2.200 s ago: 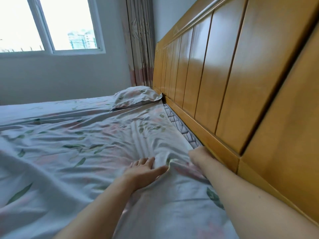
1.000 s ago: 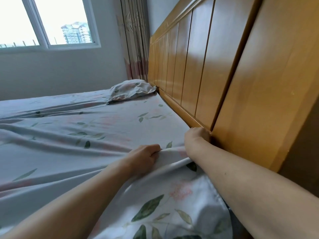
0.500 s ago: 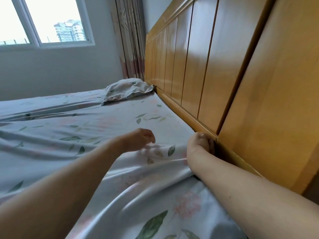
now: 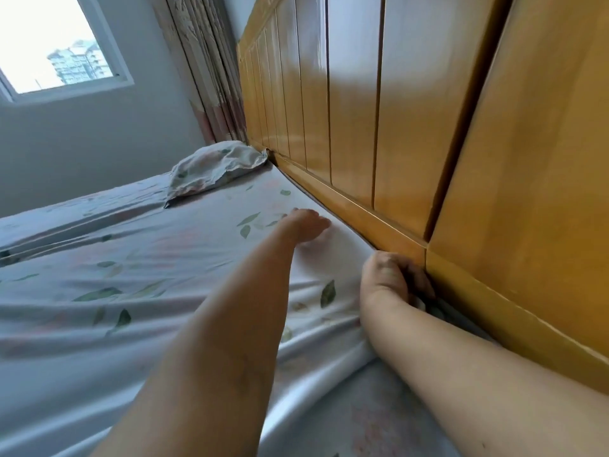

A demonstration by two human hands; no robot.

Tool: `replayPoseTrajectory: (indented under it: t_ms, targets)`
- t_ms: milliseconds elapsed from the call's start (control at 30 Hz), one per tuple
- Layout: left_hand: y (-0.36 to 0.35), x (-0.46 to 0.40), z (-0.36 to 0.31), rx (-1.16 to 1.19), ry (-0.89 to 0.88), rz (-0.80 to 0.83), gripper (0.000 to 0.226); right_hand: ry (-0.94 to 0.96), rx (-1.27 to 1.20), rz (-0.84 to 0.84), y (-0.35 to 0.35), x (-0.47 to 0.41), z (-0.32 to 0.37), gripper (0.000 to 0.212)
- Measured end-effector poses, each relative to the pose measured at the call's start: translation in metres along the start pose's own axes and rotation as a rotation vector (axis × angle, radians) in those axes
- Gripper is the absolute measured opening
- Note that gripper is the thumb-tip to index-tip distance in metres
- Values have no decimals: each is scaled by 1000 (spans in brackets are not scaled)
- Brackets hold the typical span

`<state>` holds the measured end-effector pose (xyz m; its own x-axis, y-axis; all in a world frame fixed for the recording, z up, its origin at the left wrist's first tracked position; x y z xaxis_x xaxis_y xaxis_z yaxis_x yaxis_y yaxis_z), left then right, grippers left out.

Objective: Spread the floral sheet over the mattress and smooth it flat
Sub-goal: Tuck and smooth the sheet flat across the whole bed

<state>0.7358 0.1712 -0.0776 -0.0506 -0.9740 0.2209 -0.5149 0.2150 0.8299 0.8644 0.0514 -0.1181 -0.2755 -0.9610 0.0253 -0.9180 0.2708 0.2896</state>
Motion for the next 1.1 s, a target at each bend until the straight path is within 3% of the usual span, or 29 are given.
replayPoseTrajectory:
  t_ms: [100, 300, 400, 633, 800, 1000, 1100]
  targets:
    - [-3, -9, -16, -46, 12, -41, 54, 27, -32, 79, -10, -8, 19, 15]
    - [-10, -17, -20, -43, 32, -121, 40, 182, -109, 54, -17, -1, 25, 34]
    - [-14, -16, -23, 17, 18, -111, 20, 176, -141, 53, -18, 1, 24, 44]
    - [-20, -20, -9, 569, 114, -158, 8, 152, -266, 76, -17, -5, 33, 40]
    - [-34, -36, -10, 908, 97, -201, 15, 128, -299, 73, -23, -8, 28, 47]
    - [-54, -39, -2, 940, 59, 37, 22, 97, -256, 137, -24, -6, 26, 33]
    - [-54, -32, -3, 775, 48, 175, 27, 60, -280, 152, -22, -9, 25, 33]
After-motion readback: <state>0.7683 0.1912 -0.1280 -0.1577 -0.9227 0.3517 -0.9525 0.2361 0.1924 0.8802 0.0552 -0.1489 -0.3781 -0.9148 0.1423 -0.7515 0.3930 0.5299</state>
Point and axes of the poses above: each hand's wrist, its own x-axis away from the middle knuckle, its own y-axis out of the back of the hand, z = x × y, the point moved 8 cm from there along -x, towards the middle knuckle, and after that the axes turned 12 degrees about z, right-handed, at the moved point
